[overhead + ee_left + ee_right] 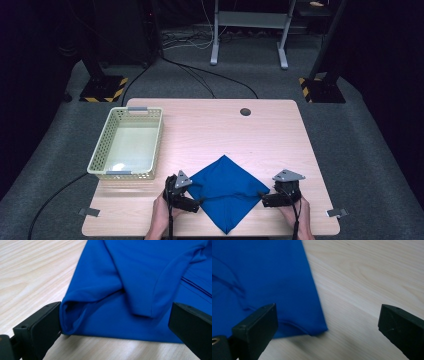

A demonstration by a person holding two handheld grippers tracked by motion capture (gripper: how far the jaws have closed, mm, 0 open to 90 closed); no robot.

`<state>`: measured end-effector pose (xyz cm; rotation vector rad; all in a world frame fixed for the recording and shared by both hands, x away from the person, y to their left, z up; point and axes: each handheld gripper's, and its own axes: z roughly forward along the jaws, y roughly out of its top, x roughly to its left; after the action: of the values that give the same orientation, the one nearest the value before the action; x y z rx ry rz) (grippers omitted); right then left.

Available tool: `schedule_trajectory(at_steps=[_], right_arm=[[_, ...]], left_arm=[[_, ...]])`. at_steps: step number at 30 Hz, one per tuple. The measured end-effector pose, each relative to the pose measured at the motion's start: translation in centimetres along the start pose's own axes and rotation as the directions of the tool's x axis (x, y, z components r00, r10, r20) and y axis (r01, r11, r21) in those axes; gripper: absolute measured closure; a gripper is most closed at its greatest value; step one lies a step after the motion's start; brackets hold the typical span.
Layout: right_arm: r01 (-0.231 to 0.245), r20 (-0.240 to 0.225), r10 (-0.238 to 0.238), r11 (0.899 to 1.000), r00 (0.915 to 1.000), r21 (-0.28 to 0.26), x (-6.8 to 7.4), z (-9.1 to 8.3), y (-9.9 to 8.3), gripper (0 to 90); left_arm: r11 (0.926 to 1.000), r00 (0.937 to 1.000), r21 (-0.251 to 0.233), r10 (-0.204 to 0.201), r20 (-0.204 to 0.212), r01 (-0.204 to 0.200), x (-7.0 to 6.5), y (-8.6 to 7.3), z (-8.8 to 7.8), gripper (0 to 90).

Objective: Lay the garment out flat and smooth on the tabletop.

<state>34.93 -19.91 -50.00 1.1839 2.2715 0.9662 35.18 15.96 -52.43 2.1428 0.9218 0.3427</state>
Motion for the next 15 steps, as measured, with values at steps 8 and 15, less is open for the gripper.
schedule_trajectory(at_steps=[8, 15], right_arm=[[0.112, -0.08, -0.113, 0.994, 0.9903, -0.019, 4.3, 0.8, 3.1, 5.0], [0.228, -0.157, -0.226, 0.974, 0.9614, -0.005, 8.6, 3.1, 6.0, 15.7]], left_arm=[[0.9998, 0.9998, 0.004, 0.021, -0.007, -0.021, -1.3, -0.2, 0.8, 0.0], [0.9986, 0.9976, 0.025, 0.048, -0.051, -0.046, -1.9, 0.0, 1.1, 0.0]])
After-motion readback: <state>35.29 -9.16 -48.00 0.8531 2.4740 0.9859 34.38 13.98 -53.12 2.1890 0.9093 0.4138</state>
